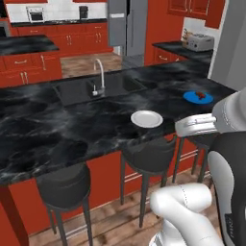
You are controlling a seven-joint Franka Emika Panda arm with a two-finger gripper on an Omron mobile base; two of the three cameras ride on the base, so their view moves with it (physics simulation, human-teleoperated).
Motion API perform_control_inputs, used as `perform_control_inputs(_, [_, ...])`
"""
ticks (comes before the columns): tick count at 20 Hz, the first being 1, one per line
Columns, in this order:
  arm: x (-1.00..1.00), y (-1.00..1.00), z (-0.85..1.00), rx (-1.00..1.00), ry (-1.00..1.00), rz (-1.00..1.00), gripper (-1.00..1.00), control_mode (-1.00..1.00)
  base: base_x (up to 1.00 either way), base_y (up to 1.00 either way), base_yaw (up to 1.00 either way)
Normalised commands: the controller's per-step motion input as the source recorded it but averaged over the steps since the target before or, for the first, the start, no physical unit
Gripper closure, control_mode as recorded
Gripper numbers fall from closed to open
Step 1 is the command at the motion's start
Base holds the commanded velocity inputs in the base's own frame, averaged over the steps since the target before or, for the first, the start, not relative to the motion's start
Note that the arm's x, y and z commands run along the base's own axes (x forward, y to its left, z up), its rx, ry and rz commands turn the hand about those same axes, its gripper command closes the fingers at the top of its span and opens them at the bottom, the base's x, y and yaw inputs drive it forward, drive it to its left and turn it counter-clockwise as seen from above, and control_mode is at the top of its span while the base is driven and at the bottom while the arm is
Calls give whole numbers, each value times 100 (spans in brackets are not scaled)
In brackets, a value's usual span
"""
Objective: Transport the chicken drumstick and squash to the fridge. Place the chicken drumstick on the rack containing meat and place the squash on the rack containing the vegetable, ensuring meats and vegetables are on different racks.
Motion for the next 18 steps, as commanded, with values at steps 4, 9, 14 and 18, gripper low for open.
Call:
perform_control_inputs(4, [0, 0, 0, 0, 0, 0, -100, 100, 1, -100, 24])
perform_control_inputs(9, [0, 0, 0, 0, 0, 0, -100, 100, 0, -100, 21])
perform_control_inputs(14, [0, 0, 0, 0, 0, 0, -100, 100, 1, -100, 20])
perform_control_inputs(18, [0, 0, 0, 0, 0, 0, -100, 100, 37, -98, 18])
